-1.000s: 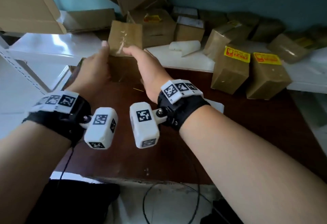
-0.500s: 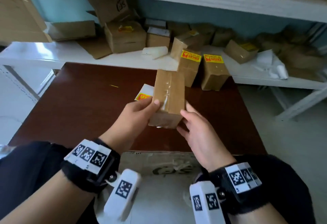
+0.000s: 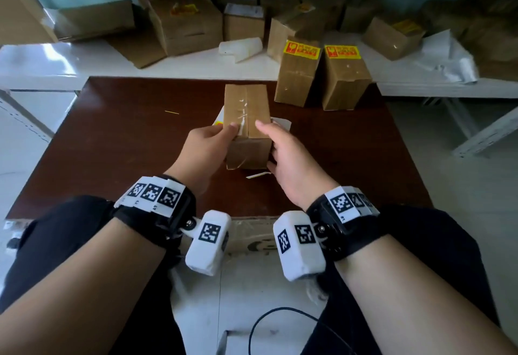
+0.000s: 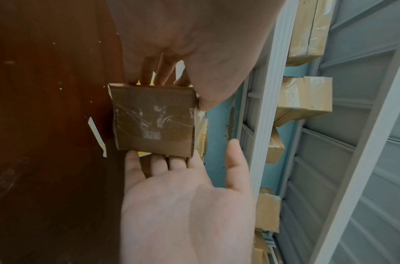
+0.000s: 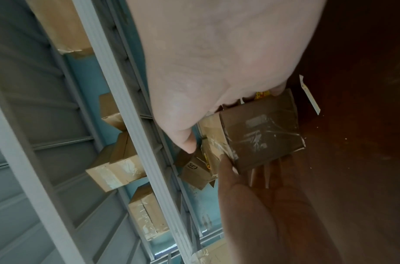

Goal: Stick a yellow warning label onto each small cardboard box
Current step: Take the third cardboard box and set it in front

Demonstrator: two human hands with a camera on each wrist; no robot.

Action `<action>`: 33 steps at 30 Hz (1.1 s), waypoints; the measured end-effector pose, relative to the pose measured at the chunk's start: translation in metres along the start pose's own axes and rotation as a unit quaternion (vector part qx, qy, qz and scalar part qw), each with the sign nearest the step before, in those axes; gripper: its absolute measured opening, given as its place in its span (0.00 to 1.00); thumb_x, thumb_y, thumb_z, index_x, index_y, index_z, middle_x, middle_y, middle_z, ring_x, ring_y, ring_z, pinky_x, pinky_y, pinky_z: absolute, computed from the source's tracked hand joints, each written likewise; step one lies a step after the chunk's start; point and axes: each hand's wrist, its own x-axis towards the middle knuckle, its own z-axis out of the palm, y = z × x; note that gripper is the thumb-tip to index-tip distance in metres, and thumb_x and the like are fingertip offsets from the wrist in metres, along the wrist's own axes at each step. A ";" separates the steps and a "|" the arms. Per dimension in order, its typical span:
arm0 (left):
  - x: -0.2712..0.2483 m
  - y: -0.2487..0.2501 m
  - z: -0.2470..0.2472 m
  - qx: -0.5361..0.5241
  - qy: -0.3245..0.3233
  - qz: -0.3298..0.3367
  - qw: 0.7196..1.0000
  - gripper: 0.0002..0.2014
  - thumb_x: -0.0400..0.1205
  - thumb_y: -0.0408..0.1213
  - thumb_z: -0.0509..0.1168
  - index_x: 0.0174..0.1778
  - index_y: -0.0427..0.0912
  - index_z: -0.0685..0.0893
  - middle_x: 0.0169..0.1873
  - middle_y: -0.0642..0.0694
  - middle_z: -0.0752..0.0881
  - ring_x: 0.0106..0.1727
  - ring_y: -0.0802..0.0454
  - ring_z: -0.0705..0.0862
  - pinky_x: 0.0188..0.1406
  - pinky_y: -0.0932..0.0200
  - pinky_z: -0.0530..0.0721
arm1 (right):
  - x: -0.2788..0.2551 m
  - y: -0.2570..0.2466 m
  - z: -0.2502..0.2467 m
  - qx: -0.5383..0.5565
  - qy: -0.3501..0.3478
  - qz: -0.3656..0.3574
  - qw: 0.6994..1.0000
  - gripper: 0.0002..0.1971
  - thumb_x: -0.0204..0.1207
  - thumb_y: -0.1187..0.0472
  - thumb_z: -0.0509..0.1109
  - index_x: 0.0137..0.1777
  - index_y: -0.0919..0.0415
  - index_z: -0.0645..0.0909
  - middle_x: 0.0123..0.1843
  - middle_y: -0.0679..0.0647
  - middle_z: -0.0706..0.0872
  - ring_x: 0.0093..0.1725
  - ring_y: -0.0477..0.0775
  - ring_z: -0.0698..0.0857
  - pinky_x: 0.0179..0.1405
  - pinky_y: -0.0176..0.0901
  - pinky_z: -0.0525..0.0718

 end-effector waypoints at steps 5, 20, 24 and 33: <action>0.014 0.007 -0.004 0.021 0.040 0.016 0.999 0.14 0.91 0.46 0.71 0.47 0.42 0.97 0.41 0.44 0.95 0.38 0.53 0.92 0.35 0.60 0.87 | 0.016 0.000 0.006 -0.018 0.022 -0.037 0.999 0.10 0.85 0.43 0.72 0.61 0.34 0.94 0.64 0.37 0.96 0.73 0.45 0.88 0.85 0.57 0.75; 0.036 0.041 -0.033 -0.080 0.079 0.006 0.994 0.10 0.87 0.46 0.79 0.63 0.51 0.94 0.51 0.47 0.97 0.49 0.49 0.98 0.39 0.53 0.97 | 0.067 -0.008 0.025 -0.061 -0.113 -0.023 0.991 0.35 0.70 0.31 0.73 0.81 0.27 0.81 0.80 0.36 0.86 0.84 0.48 0.80 0.78 0.59 0.76; 0.044 0.041 -0.029 -0.134 0.092 -0.019 0.987 0.17 0.84 0.47 0.80 0.67 0.49 0.89 0.60 0.41 0.96 0.58 0.42 0.97 0.51 0.37 0.98 | 0.072 -0.009 0.023 -0.034 -0.106 -0.033 0.993 0.29 0.78 0.39 0.70 0.82 0.30 0.81 0.78 0.38 0.89 0.83 0.46 0.82 0.85 0.61 0.73; 0.055 0.020 -0.028 -0.160 0.153 -0.079 0.972 0.25 0.87 0.48 0.75 0.75 0.39 0.81 0.63 0.37 0.92 0.59 0.40 0.95 0.49 0.46 0.95 | 0.072 0.003 0.029 -0.064 -0.111 -0.028 0.991 0.27 0.82 0.44 0.70 0.83 0.37 0.83 0.77 0.40 0.90 0.84 0.50 0.82 0.92 0.68 0.67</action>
